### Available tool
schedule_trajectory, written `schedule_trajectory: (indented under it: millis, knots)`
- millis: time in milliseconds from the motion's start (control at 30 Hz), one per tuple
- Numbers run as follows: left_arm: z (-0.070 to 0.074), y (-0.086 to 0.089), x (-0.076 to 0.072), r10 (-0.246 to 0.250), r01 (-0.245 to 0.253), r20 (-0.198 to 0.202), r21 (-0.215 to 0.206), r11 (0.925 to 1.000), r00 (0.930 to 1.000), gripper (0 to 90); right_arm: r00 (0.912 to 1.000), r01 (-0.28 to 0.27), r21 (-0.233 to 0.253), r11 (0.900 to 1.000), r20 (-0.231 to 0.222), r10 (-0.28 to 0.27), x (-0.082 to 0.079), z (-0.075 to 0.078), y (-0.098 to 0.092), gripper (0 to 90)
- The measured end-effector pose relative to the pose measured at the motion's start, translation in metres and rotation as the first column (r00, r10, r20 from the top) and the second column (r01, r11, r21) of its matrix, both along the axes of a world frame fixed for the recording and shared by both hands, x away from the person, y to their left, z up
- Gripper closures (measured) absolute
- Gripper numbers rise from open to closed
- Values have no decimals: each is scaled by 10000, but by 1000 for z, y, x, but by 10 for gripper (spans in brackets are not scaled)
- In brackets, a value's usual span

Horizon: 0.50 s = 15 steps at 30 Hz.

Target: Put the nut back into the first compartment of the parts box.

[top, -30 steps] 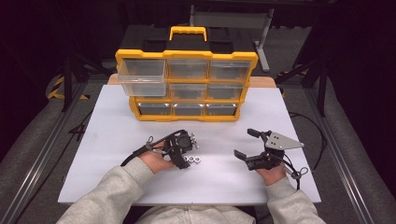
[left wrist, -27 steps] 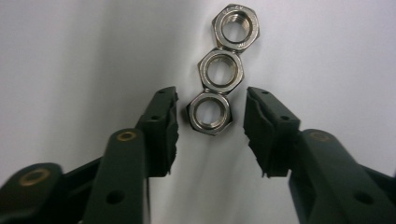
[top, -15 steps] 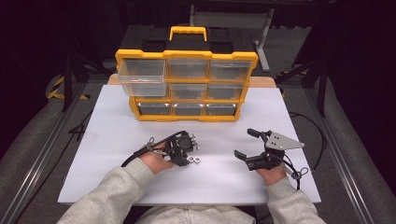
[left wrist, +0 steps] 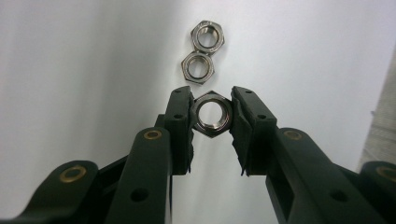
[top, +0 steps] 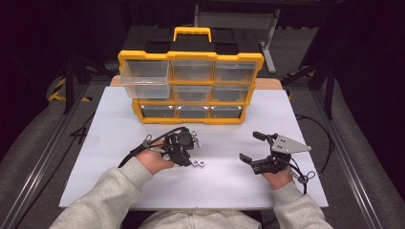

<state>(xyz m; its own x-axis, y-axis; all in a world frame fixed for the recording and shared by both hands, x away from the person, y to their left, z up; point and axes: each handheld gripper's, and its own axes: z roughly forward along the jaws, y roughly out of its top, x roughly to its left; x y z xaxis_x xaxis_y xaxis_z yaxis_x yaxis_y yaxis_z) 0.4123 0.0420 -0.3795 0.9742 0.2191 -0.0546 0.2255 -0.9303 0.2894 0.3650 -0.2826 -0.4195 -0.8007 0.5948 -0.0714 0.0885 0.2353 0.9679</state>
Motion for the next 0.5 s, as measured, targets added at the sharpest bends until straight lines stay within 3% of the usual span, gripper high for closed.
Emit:
schedule_trajectory:
  millis: [200,500]
  knots:
    - [21,7,0,-1,3,332,-55,10000,9994,694,10000,-7,-10,10000,-16,7,0,0,0,57]
    - [49,15,-2,37,-36,416,-37,10000,9991,694,10000,-20,-69,10000,-29,20,0,-1,0,56]
